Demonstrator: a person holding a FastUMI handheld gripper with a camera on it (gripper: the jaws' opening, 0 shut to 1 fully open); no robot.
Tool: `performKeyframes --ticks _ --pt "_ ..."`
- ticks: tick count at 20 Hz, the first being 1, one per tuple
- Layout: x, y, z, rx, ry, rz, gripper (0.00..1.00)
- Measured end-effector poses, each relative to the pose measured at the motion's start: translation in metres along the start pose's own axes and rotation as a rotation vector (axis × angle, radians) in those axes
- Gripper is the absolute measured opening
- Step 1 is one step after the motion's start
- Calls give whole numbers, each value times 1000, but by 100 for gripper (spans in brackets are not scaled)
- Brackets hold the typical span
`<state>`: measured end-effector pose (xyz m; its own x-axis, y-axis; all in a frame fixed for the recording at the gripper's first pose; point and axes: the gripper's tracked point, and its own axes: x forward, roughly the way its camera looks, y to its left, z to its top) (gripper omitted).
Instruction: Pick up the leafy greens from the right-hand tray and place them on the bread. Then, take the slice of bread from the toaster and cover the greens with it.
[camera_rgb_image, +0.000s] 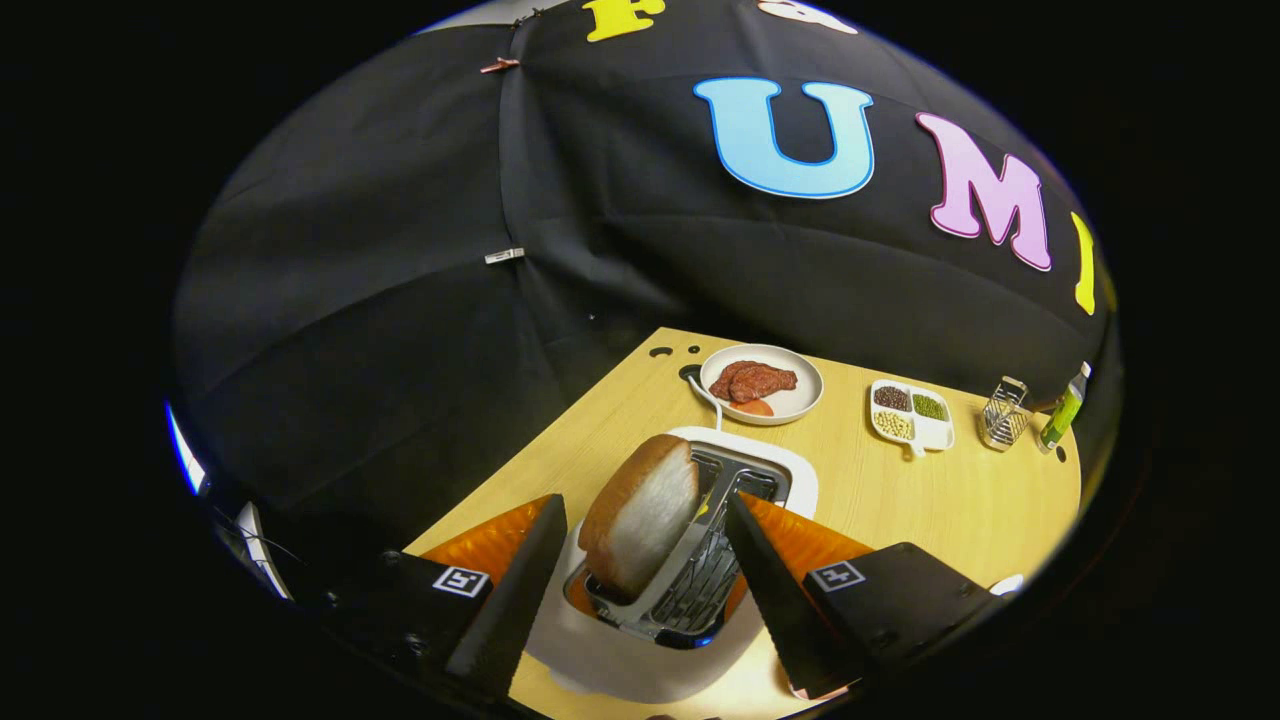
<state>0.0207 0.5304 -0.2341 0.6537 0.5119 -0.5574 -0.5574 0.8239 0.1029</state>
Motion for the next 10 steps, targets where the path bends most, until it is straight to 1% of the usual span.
performKeyframes --ticks 4,5,7,8,10 --pt "15 -4 -4 55 27 -43 100" --pt "18 -5 -4 68 30 -50 96" --pt "19 -9 0 83 28 -60 84" --pt "21 -10 1 87 21 -58 81" --pt "21 -13 2 95 24 -68 58"
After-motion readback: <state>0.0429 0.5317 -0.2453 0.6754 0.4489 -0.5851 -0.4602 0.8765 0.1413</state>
